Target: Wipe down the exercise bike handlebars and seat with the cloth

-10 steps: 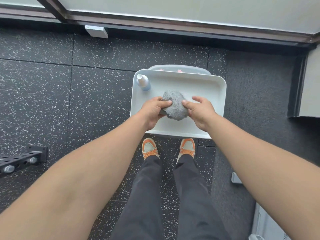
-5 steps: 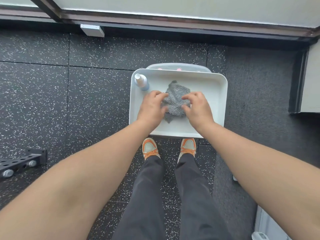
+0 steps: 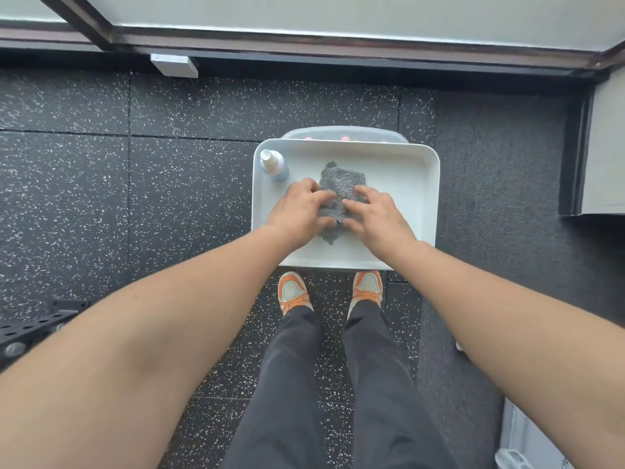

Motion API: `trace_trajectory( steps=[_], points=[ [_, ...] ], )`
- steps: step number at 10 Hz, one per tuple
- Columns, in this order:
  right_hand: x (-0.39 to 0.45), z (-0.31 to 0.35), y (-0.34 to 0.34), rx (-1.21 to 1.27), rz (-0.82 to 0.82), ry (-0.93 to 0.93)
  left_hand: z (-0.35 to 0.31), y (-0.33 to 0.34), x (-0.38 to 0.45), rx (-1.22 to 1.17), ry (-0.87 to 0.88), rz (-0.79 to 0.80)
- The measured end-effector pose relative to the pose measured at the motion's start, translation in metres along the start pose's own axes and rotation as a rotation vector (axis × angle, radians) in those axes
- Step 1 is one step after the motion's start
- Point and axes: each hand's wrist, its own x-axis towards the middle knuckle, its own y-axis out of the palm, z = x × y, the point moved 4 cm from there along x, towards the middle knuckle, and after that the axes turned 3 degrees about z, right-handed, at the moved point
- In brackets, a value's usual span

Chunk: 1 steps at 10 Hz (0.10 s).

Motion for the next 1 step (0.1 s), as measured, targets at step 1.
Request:
trace_trajectory(
  steps=[1],
  points=[
    [-0.003, 0.0063, -0.0129, 0.033, -0.036, 0.017, -0.0034, -0.0151, -0.0049, -0.035, -0.01, -0.031]
  ],
)
